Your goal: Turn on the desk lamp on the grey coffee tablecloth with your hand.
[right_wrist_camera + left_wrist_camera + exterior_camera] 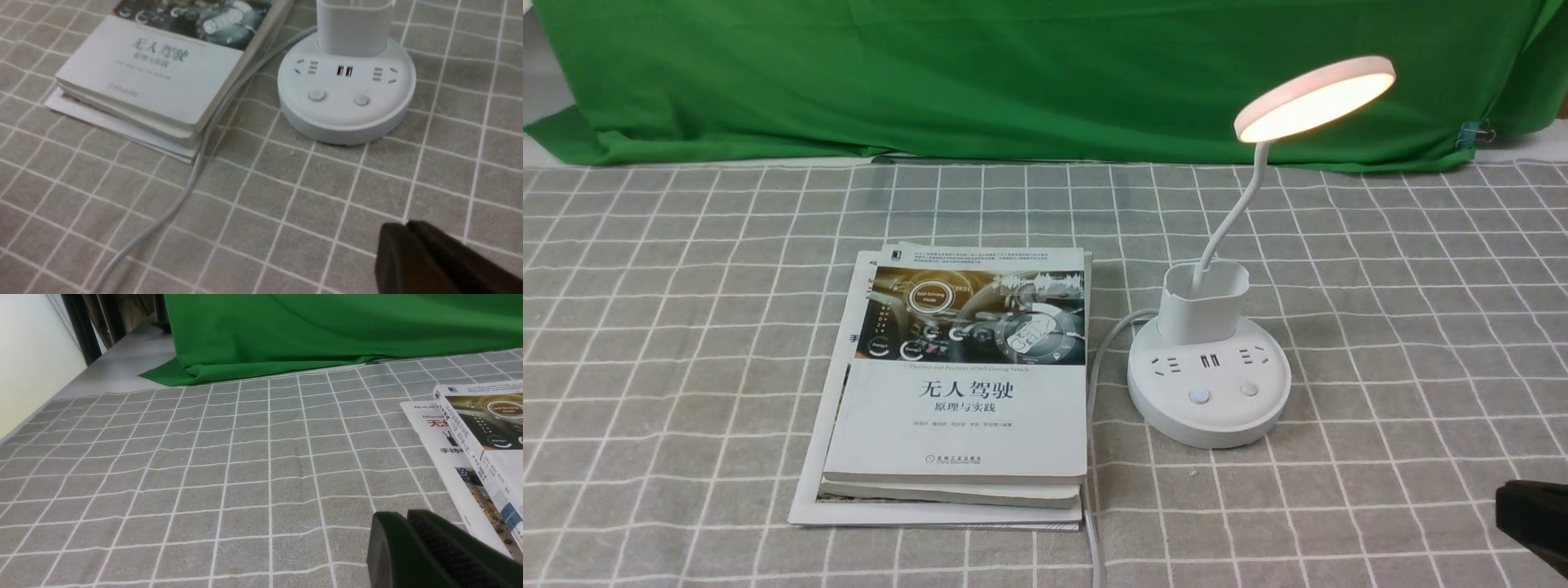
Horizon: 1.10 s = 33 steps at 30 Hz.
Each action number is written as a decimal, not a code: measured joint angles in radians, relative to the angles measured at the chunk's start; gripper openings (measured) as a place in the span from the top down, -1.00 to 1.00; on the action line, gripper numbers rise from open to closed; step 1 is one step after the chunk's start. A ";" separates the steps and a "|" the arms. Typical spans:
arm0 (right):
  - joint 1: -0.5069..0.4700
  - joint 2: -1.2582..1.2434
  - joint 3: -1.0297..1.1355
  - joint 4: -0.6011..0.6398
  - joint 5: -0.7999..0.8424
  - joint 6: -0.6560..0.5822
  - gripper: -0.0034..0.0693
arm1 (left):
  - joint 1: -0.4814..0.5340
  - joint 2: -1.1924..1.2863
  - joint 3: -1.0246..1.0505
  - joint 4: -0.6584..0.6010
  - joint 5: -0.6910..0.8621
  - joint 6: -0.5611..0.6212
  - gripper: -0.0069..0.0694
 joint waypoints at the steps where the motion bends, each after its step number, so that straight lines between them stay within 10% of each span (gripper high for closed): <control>1: 0.000 -0.029 0.000 0.000 0.001 0.000 0.77 | 0.000 0.000 0.000 0.000 0.000 0.000 0.77; 33: -0.233 -0.515 0.486 -0.064 -0.414 -0.053 0.83 | 0.000 0.000 0.000 0.001 0.000 -0.001 0.77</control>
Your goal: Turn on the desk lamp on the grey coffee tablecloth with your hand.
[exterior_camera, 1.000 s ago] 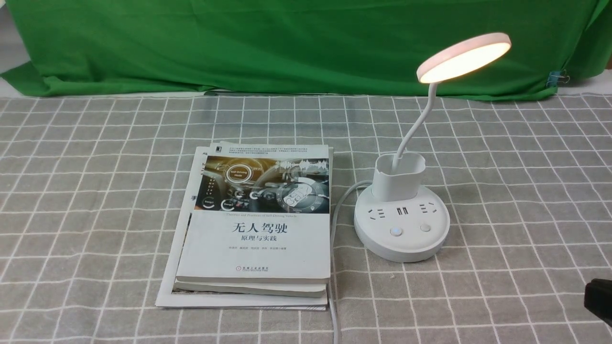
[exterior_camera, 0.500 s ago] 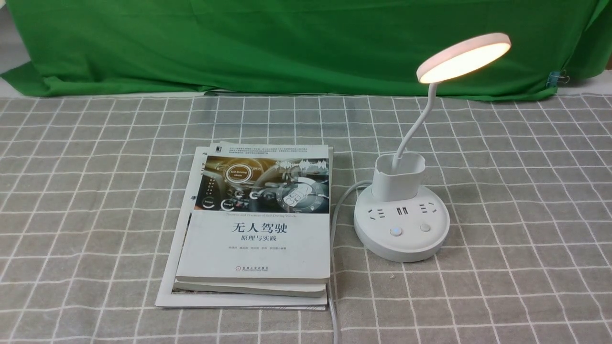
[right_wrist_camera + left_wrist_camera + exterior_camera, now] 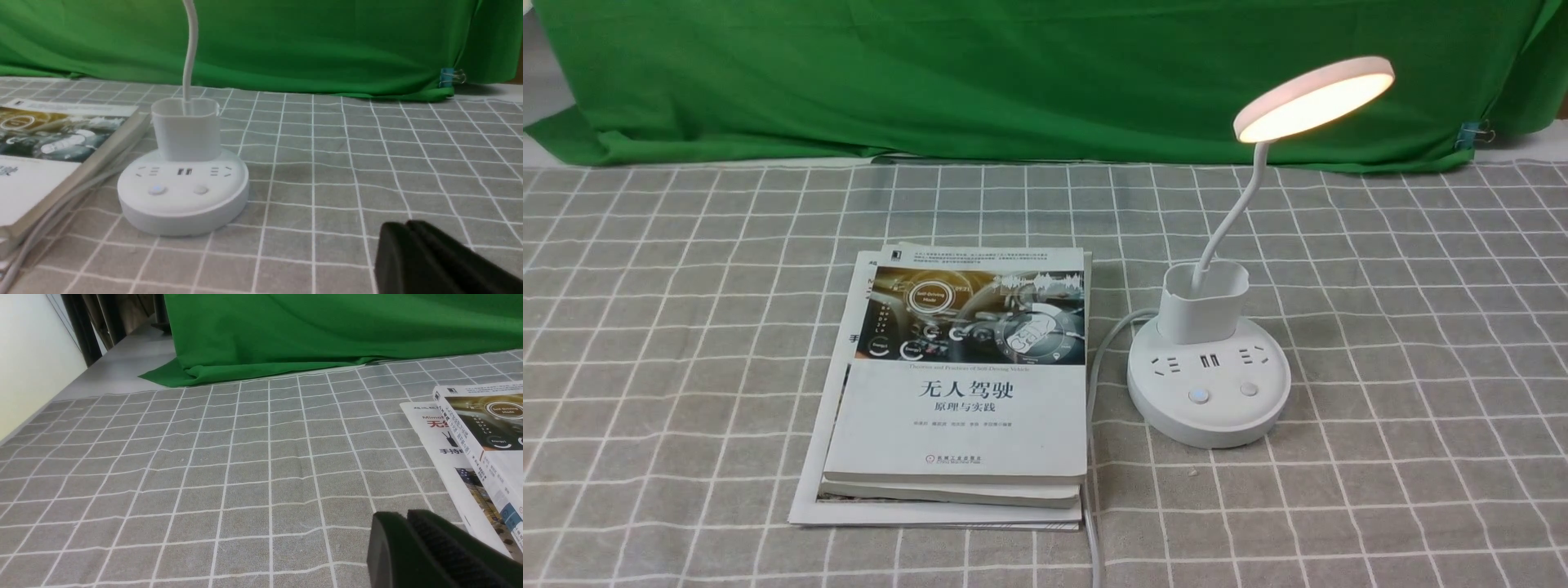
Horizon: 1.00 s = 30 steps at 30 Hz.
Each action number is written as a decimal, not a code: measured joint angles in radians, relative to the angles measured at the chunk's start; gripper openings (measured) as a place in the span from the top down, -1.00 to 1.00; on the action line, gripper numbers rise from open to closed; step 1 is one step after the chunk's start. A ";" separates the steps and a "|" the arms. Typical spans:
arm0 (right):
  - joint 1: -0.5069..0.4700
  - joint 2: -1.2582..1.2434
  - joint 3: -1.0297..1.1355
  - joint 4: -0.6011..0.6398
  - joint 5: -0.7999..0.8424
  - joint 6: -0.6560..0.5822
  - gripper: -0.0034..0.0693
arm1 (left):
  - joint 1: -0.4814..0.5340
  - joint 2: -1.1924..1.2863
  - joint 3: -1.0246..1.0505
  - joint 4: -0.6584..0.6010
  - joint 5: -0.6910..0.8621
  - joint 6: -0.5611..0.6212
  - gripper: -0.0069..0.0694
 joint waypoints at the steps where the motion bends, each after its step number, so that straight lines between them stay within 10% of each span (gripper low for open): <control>1: -0.001 0.000 0.000 -0.005 0.002 -0.001 0.83 | 0.000 0.000 0.000 0.000 0.000 0.000 0.77; 30: -0.046 0.000 0.000 -0.040 0.022 -0.026 0.80 | 0.000 0.000 0.000 0.000 0.000 0.001 0.77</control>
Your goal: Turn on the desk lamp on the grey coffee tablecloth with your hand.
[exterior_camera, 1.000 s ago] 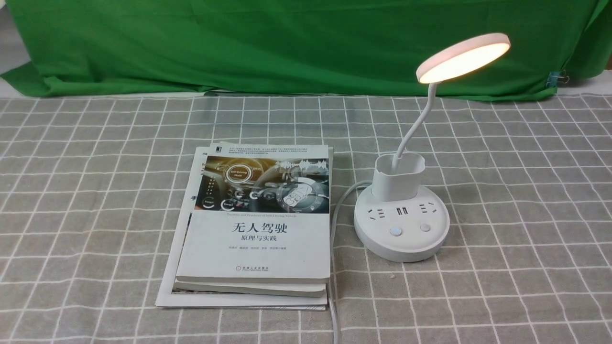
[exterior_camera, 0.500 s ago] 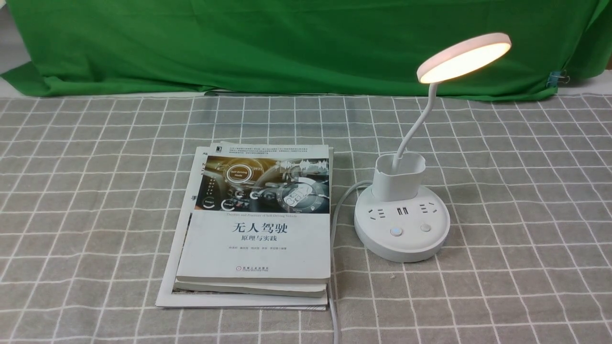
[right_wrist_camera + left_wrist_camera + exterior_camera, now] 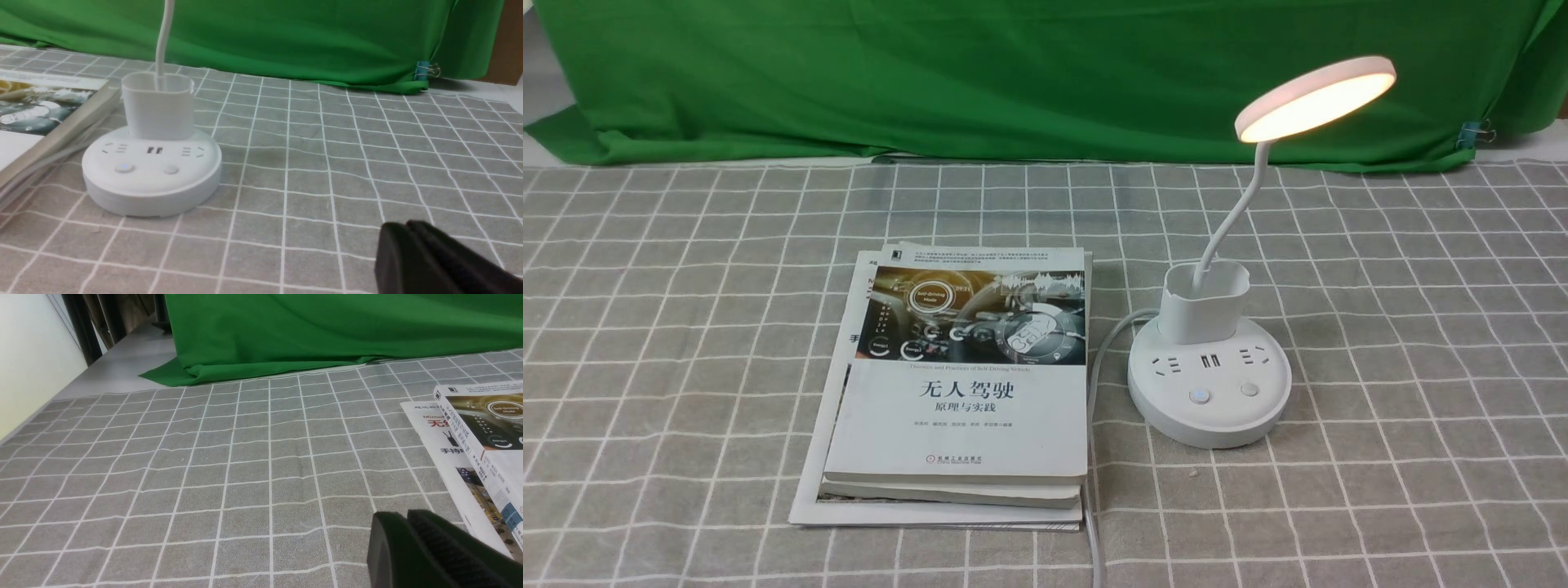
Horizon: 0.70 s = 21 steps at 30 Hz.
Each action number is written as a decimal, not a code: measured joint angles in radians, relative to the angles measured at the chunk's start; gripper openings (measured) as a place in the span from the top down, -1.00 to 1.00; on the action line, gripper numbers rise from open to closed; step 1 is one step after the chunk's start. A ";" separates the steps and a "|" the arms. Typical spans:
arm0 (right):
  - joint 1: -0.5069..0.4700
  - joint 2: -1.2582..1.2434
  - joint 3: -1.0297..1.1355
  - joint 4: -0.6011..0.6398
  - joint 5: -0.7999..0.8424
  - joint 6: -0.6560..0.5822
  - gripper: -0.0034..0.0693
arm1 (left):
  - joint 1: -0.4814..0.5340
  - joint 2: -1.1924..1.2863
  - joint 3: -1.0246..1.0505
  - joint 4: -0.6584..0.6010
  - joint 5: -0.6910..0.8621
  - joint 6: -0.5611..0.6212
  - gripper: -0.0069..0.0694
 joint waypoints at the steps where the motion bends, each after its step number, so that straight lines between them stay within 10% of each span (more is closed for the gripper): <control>1: 0.000 0.000 0.000 0.000 0.000 0.000 0.80 | 0.000 0.000 0.000 0.000 0.000 0.000 0.77; 21: 0.000 0.000 0.000 0.000 0.001 0.000 0.65 | 0.000 0.000 0.000 0.000 0.000 -0.001 0.77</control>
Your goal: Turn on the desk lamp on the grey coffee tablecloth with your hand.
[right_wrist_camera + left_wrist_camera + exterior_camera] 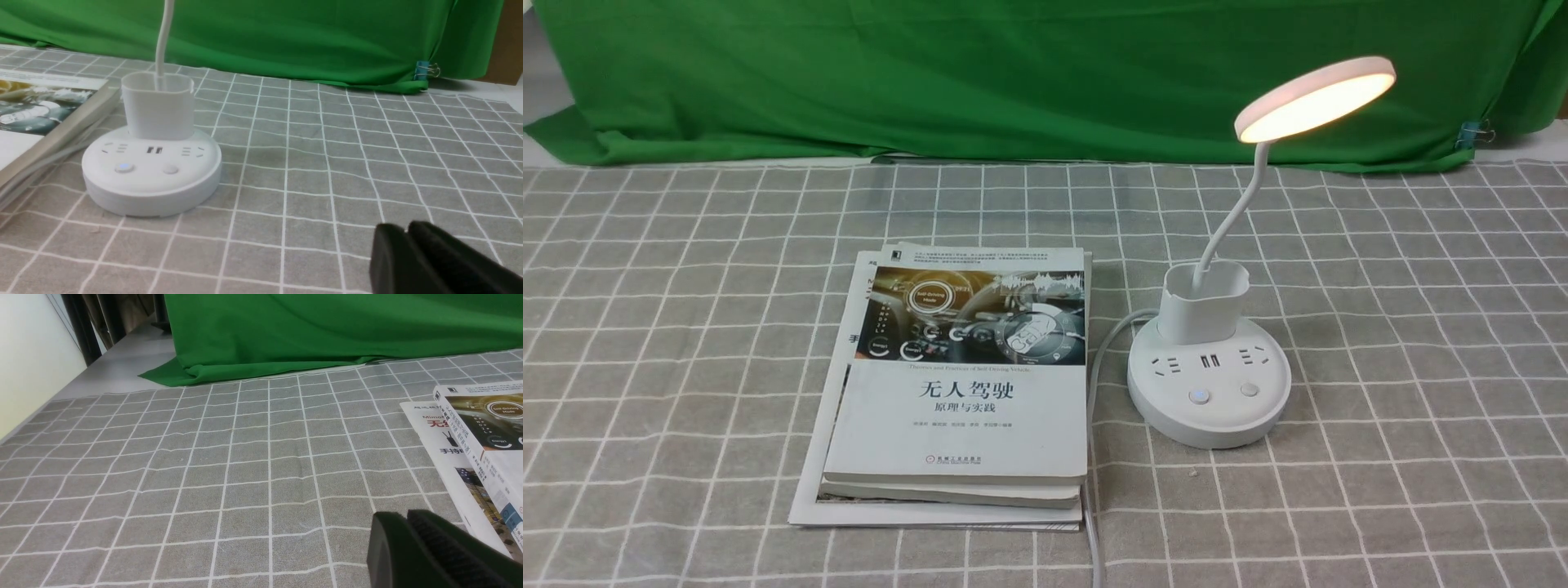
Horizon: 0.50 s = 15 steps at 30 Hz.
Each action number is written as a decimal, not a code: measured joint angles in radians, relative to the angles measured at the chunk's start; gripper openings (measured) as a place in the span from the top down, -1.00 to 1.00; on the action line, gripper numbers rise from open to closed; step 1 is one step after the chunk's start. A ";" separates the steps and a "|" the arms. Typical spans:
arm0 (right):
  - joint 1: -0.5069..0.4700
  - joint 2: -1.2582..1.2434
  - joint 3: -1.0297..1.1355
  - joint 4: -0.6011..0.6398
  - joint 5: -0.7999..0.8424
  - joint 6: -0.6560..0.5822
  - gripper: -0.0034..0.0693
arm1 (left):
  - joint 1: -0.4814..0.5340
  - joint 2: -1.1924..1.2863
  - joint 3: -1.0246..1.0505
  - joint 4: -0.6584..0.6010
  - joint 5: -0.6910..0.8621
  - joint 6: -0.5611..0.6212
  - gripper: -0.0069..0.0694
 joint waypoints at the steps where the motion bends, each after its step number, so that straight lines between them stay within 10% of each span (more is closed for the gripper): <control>1: 0.000 0.000 0.000 0.000 0.000 0.000 0.65 | 0.000 0.000 0.000 0.000 0.000 0.000 0.77; 15: 0.000 0.000 0.000 0.000 0.000 0.000 0.55 | 0.000 0.000 0.000 0.000 0.000 0.001 0.77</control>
